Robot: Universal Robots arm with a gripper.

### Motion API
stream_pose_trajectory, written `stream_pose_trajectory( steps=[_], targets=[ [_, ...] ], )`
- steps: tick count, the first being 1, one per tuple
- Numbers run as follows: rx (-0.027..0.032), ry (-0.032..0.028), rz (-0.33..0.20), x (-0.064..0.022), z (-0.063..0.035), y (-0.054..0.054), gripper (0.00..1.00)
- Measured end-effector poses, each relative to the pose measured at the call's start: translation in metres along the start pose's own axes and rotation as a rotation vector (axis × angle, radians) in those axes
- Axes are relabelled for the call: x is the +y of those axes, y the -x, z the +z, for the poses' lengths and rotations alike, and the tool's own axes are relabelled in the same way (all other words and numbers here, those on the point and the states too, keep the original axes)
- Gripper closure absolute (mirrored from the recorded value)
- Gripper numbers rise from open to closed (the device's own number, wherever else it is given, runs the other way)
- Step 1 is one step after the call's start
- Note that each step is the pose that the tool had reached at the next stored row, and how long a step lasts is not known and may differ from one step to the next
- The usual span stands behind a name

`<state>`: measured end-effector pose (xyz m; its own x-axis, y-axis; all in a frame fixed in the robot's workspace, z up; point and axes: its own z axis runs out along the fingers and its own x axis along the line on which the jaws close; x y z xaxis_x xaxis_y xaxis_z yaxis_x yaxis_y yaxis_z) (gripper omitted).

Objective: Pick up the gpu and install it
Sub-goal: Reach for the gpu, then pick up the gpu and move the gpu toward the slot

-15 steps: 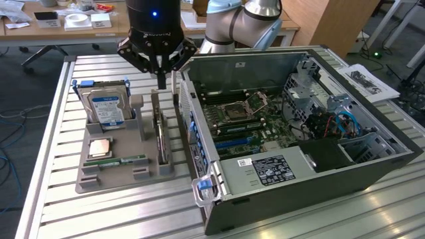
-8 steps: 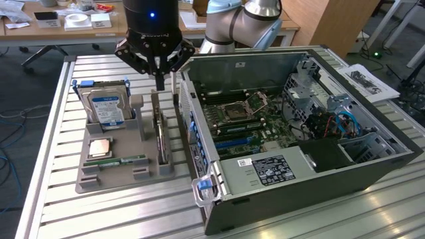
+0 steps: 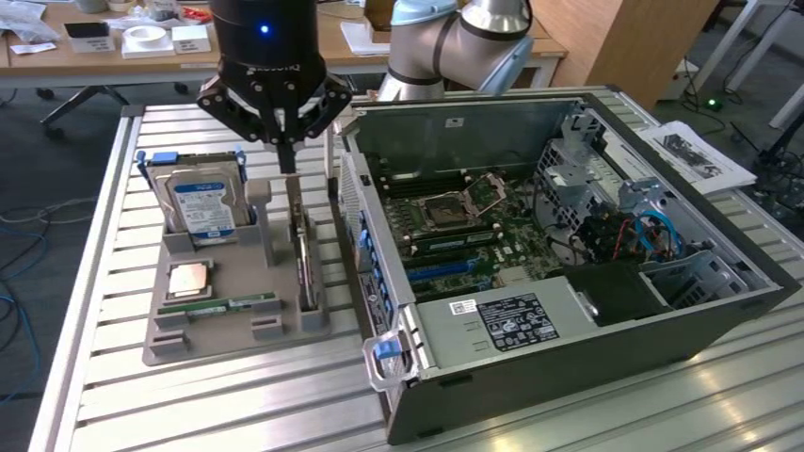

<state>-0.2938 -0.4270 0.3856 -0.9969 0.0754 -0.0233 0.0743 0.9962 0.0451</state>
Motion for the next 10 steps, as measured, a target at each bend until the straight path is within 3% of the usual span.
stream_pose_trajectory(
  steps=[10],
  targets=[
    [0.0, 0.0, 0.0, -0.0004, 0.0, -0.0056, 0.89]
  ],
)
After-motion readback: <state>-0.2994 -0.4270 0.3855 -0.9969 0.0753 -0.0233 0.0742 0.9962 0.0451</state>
